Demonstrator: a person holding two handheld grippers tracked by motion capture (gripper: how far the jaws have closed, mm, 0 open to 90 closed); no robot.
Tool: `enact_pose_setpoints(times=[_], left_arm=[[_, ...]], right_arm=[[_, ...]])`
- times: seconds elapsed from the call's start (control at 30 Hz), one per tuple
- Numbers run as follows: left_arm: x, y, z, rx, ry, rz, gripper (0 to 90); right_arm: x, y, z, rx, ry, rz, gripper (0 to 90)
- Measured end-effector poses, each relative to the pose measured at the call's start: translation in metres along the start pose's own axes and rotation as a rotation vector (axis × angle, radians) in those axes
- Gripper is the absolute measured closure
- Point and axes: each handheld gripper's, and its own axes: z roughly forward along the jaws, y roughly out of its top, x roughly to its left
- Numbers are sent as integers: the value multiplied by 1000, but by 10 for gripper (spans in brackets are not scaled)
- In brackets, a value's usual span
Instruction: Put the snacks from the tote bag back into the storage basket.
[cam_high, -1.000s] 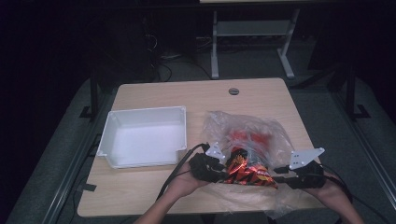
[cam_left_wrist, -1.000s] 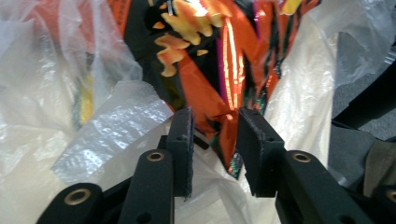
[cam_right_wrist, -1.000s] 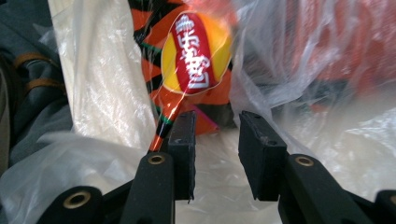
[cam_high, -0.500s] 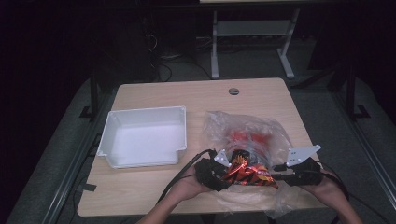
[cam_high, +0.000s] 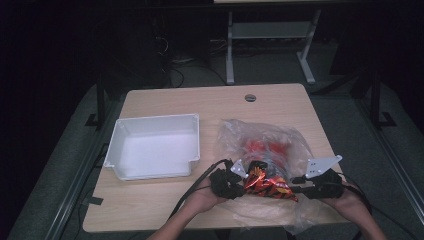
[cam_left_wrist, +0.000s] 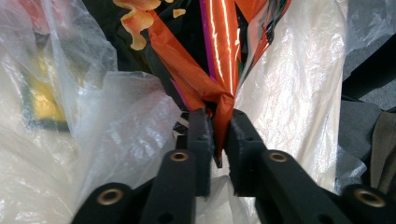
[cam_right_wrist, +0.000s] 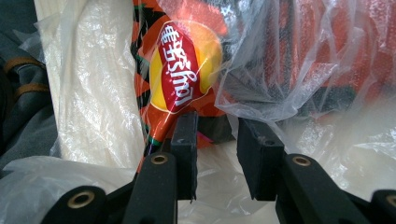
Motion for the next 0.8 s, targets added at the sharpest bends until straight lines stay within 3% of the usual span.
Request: enact_pose_setpoints(times=[0.23,0.3,0.4,0.43,0.5,0.67,0.8], left_arm=[[-3,2,-3,-3,10,33,881],[-5,3,-4,-22,7,19,886],[-7,5,-8,-35,1,31,890],[-6,5,-10,-28,-4,56,893],[-9,7,-13,-56,-6,37,894],[-10,12,-25,-84,-12,66,897],[-10,16,-34,-117,-17,53,897]], right_arm=[[-1,-1,-3,-6,-2,4,681],[-1,-1,-3,-10,-1,10,681],[-1,-1,-6,-14,-7,11,680],[-1,-2,-7,-17,-9,12,677],[-2,-2,-10,-24,-12,24,672],[-3,-4,-17,-38,-27,29,671],[-3,-4,-22,-54,-34,27,665]])
